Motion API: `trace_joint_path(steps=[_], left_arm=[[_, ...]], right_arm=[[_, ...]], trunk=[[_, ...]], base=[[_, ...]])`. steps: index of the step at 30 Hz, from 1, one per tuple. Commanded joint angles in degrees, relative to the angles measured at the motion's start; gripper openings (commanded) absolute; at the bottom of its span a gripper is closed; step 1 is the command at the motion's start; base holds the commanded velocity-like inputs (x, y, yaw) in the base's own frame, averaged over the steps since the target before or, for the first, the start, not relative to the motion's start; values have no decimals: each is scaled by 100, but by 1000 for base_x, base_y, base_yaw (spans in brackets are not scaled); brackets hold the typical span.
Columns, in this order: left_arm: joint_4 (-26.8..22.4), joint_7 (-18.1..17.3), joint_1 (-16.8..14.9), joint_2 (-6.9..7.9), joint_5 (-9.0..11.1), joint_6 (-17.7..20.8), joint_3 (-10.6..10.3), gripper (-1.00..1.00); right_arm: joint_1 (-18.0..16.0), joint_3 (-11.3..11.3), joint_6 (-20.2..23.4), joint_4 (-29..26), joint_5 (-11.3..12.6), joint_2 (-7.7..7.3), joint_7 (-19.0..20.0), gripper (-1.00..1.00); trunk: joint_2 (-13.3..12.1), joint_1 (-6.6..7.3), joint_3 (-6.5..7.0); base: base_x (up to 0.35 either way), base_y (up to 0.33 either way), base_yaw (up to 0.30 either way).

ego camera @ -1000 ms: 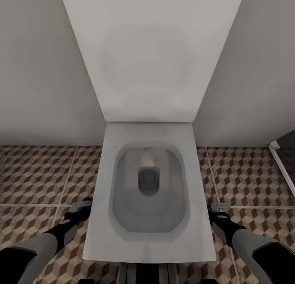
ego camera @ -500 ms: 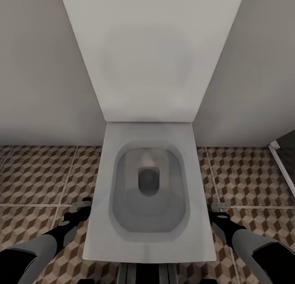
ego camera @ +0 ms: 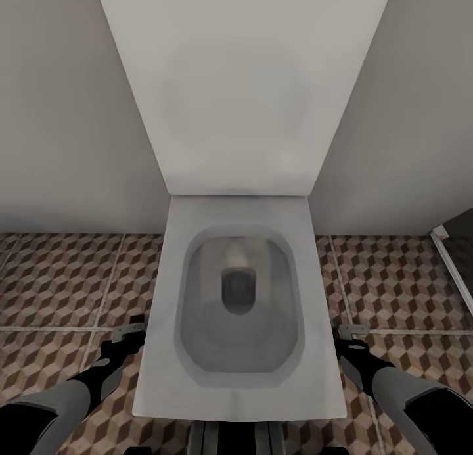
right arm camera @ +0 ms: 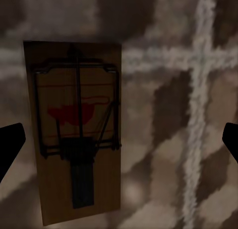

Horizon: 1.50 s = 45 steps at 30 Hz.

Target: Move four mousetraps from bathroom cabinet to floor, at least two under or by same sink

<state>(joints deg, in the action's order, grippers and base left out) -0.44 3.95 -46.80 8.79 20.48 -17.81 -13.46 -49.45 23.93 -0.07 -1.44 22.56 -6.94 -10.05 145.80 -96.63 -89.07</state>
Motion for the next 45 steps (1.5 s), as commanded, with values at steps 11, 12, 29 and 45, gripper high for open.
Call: trace_joint_path(steps=[11, 12, 29, 45], left_arm=[[0, 344, 37, -15, -458, 17, -49, -100], [0, 347, 37, -15, -468, 23, -50, -100], [0, 361, 48, -50, -523, 251, -48, -100], [0, 359, 210, -98, -603, 261, -69, -100]], right_arm=[[-1, 44, -1, -5, 56, -1, -15, 100], [-1, 45, -1, -5, 56, -1, -15, 100], [-1, 42, -2, -5, 56, 0, -15, 100], [-1, 42, -2, -5, 56, -1, -15, 100]], trunk=[[1, 1, -3], [1, 1, -3], [1, 1, -3], [1, 1, -3]], base=[[0, 0, 0], [0, 0, 0], [0, 0, 0], [0, 0, 0]])
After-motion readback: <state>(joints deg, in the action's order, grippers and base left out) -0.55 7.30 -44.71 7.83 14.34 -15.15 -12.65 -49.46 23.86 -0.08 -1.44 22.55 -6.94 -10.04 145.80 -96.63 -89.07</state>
